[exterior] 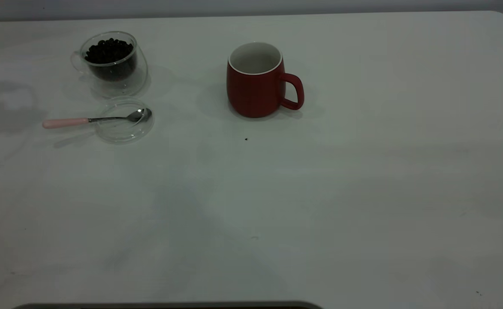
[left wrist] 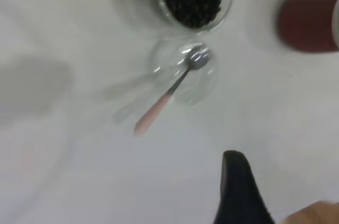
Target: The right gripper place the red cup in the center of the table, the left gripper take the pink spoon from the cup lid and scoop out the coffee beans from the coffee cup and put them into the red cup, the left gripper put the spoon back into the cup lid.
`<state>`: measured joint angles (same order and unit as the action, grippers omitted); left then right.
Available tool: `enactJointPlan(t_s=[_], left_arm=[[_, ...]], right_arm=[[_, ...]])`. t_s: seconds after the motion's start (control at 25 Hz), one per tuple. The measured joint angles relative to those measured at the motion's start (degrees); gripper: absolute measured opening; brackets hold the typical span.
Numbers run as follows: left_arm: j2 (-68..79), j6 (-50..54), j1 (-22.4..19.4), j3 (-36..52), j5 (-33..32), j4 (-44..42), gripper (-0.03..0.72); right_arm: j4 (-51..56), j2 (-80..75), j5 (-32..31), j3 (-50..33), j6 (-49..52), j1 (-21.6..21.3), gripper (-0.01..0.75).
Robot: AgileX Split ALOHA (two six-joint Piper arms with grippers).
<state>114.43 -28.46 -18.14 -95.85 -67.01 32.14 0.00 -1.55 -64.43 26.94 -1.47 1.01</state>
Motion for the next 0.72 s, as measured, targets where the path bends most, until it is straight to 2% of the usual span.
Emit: enactJointPlan(t_s=[0.16, 0.28, 0.48, 0.72], left_arm=[[-9.66, 11.7, 6.54, 0.0, 0.0, -16.41, 0.505], [-15.38, 20.27, 11.39, 2.33, 0.0, -24.07, 0.505], [-25.19, 24.69, 18.62, 13.33, 0.0, -27.96, 0.505], [-36.87, 24.91, 21.81, 31.39, 0.0, -28.57, 0.505]], right_arm=[[0.0, 0.0, 0.0, 0.0, 0.0, 0.0, 0.589], [0.0, 0.0, 0.0, 0.0, 0.0, 0.0, 0.589], [0.0, 0.0, 0.0, 0.0, 0.0, 0.0, 0.589], [0.0, 0.0, 0.0, 0.0, 0.0, 0.0, 0.589]])
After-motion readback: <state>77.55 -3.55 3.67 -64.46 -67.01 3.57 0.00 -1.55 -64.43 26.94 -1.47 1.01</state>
